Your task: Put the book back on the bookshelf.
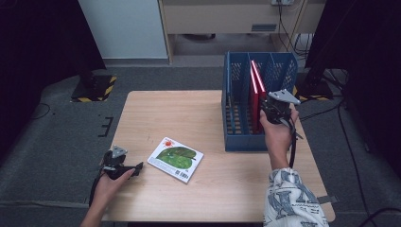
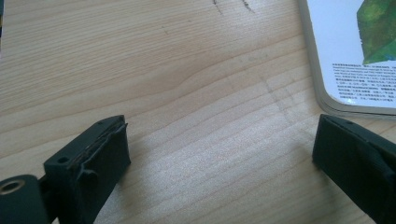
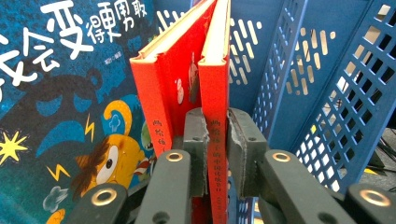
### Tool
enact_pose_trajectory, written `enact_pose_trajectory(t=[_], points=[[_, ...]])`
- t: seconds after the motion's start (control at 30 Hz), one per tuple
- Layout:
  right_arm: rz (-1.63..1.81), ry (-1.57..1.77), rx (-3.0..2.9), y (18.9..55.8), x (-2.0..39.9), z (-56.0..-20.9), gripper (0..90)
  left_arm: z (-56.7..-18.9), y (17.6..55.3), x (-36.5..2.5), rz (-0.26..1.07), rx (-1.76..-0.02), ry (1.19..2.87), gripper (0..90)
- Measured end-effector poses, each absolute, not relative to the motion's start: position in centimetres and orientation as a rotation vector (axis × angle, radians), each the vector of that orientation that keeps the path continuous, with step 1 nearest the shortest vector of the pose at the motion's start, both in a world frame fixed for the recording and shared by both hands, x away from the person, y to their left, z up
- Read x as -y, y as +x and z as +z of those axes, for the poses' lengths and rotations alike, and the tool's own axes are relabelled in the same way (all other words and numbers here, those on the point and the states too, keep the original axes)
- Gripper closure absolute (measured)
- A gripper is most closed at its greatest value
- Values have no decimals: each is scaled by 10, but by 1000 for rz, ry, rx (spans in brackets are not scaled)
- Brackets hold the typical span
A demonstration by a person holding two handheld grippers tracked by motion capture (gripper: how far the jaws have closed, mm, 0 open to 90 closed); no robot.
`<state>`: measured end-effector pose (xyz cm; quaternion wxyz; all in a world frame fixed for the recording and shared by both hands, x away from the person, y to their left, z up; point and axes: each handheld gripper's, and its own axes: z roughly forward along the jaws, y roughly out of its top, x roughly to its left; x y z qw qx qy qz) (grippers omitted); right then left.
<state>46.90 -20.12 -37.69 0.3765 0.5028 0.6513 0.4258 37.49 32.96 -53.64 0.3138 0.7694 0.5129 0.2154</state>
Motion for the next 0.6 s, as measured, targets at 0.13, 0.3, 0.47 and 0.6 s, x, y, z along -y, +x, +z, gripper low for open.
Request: enact_pose_trajectory(t=[0.13, 0.3, 0.47, 0.6], points=[[1085, 1284, -1675, 469, 200, -376, 784, -536, 375, -330, 568, -1351, 2032, 26], [1089, 1282, -1676, 469, 198, -376, 783, -536, 375, -330, 567, -1351, 2032, 26], [1092, 1281, -1674, 469, 198, -377, 781, -536, 375, -330, 567, -1351, 2032, 26], [1102, 1286, -1669, 469, 200, -377, 776, -536, 375, -330, 567, -1351, 2032, 26]])
